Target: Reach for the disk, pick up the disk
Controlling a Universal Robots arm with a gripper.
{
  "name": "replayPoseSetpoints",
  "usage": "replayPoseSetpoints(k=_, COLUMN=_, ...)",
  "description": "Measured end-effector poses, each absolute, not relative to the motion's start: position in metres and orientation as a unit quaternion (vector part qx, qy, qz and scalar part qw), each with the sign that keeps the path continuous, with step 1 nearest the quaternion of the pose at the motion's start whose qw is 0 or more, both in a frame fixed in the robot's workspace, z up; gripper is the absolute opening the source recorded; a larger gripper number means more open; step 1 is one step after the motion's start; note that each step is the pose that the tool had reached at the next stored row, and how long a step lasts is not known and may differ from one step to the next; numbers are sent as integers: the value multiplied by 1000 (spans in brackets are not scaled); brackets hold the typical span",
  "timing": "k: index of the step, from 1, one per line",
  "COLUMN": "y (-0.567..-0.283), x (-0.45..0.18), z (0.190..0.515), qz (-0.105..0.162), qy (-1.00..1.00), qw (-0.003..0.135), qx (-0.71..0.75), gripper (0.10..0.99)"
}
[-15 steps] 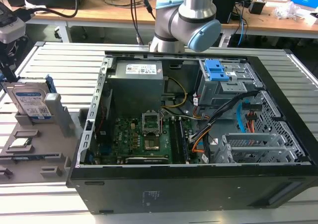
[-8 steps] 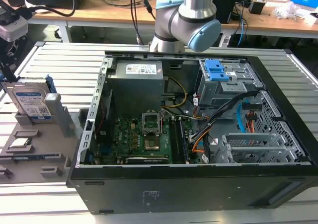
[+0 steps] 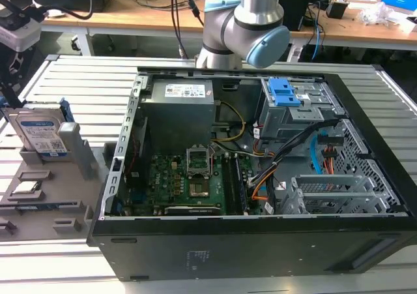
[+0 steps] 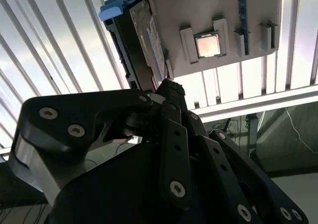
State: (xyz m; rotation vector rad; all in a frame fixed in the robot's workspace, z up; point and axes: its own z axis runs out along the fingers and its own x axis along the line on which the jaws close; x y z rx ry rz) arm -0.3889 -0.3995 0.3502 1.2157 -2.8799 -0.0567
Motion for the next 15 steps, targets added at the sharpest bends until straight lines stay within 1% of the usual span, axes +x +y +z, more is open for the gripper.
replayPoseSetpoints(k=15, y=-399, x=-389, z=350, qz=-17, qy=-883, qw=9, qx=469, gripper=106)
